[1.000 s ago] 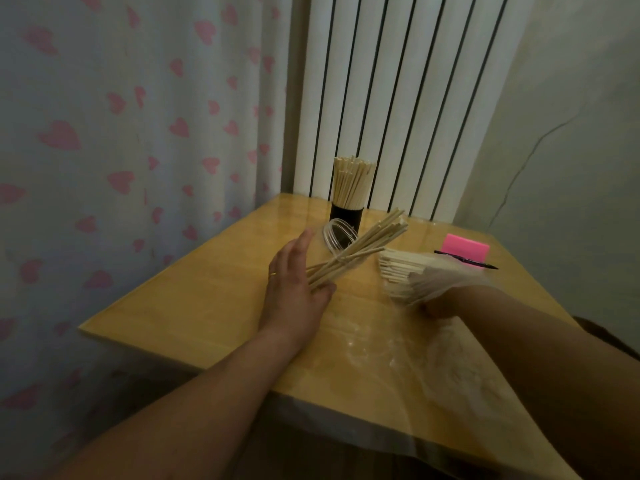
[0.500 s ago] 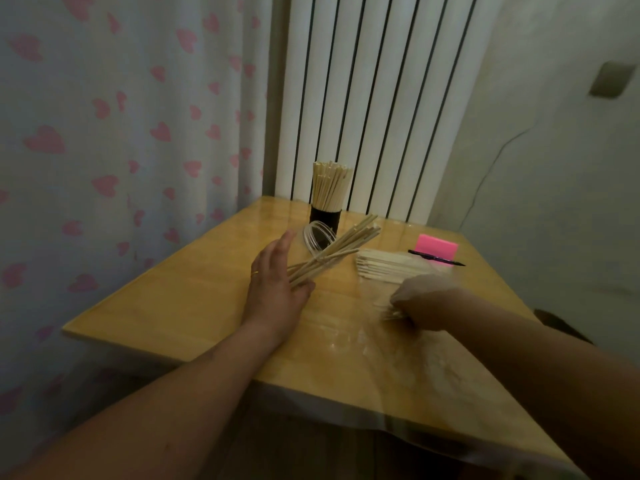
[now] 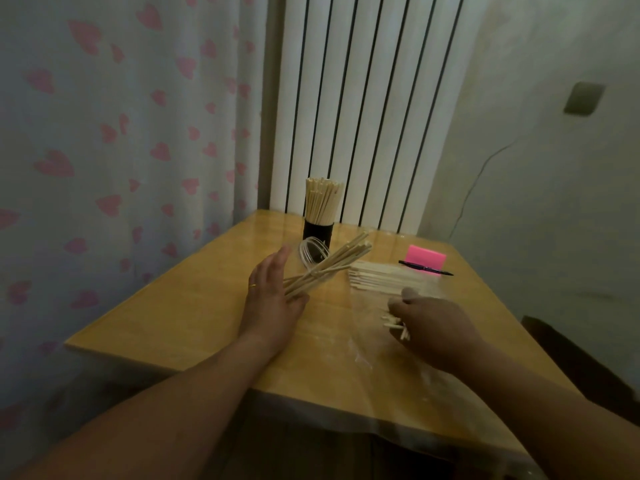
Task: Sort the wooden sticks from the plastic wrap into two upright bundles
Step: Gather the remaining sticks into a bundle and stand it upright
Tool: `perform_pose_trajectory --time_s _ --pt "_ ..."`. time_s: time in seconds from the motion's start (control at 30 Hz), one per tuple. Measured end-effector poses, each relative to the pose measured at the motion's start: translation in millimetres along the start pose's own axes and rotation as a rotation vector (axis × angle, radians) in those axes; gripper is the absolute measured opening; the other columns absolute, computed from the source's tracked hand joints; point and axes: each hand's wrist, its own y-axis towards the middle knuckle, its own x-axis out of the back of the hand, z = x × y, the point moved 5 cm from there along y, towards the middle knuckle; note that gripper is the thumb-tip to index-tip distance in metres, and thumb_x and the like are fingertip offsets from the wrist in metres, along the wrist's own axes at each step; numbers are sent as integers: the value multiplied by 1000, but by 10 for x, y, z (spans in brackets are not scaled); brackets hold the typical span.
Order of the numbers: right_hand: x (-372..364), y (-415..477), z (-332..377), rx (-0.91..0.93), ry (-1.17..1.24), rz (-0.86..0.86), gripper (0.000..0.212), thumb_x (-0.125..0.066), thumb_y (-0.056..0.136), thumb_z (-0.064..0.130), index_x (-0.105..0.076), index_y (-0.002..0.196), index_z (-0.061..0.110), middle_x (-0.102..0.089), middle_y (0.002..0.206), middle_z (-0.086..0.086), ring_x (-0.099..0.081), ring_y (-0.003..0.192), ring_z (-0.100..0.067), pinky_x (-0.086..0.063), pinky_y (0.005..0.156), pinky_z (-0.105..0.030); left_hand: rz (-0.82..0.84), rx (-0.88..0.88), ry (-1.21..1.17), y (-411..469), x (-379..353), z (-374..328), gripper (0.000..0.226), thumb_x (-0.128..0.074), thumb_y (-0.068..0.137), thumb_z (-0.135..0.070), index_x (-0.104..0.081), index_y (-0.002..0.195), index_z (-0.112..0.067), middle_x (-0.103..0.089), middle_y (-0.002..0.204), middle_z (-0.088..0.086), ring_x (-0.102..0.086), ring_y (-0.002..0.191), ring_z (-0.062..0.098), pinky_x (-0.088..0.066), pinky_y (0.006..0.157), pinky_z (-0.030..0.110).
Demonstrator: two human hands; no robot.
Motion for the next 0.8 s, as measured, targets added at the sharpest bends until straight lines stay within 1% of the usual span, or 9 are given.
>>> perform_pose_trajectory --time_s 0.13,0.17,0.23,0.3,0.4,0.5,0.6,0.67,0.8 --pt "233 -152 5 -59 148 -220 24 -56 102 46 -64 115 27 -58 112 7 -56 74 -9 -30 52 -17 21 44 -34 13 36 -33 106 -83 89 -24 -13 164 -51 -24 168 -5 -20 155 20 -30 125 43" --pt "293 -164 -36 -91 230 -278 24 -51 105 46 -64 110 27 -55 108 8 -54 73 -7 -34 52 -18 26 49 -40 17 42 -50 106 -83 88 -24 -13 164 -50 -25 168 -5 -21 155 21 -30 124 43" --pt "403 -169 -118 -182 432 -321 33 -42 109 48 -62 101 24 -53 102 7 -55 74 -8 -49 57 -30 45 60 -39 17 47 -98 105 -83 88 -25 -14 164 -50 -26 168 -5 -23 154 22 -30 123 42" --pt "512 -204 -216 -286 634 -340 39 -42 110 47 -65 92 20 -60 92 3 -61 74 -14 -53 63 -39 59 59 -37 -24 41 -173 104 -82 89 -27 -14 164 -49 -26 168 -6 -23 154 21 -31 122 41" --pt "762 -260 -367 -459 926 -399 47 -47 110 40 -69 78 14 -67 64 -4 -63 54 -13 -50 55 -31 67 11 -2 -148 17 -285 101 -80 90 -30 -13 164 -48 -25 167 -8 -22 153 19 -32 121 39" --pt "986 -247 -526 -596 1486 -536 39 -54 106 25 -66 78 1 -58 54 -10 -55 49 -24 -47 46 -32 65 -96 79 -235 -38 -321 96 -73 93 -33 -12 164 -47 -23 165 -11 -20 152 19 -33 121 40" --pt "1132 -129 -604 -645 1866 -680 27 -54 105 22 -64 84 7 -54 58 -3 -52 49 -15 -46 44 -26 90 -169 117 -241 -86 -336 95 -71 92 -32 -11 164 -49 -25 165 -10 -20 153 19 -36 122 46" --pt "1172 -12 -579 -638 1923 -726 23 -56 104 22 -64 86 8 -53 59 -2 -53 50 -13 -48 46 -26 94 -190 120 -245 -96 -337 96 -71 92 -32 -10 164 -49 -26 165 -10 -21 154 19 -34 123 45" --pt "1019 167 -456 -727 1777 -724 21 -60 100 20 -68 87 5 -56 61 -7 -57 51 -16 -55 49 -30 67 -175 93 -248 -75 -299 97 -73 92 -30 -12 165 -48 -24 166 -11 -19 154 17 -28 125 38"
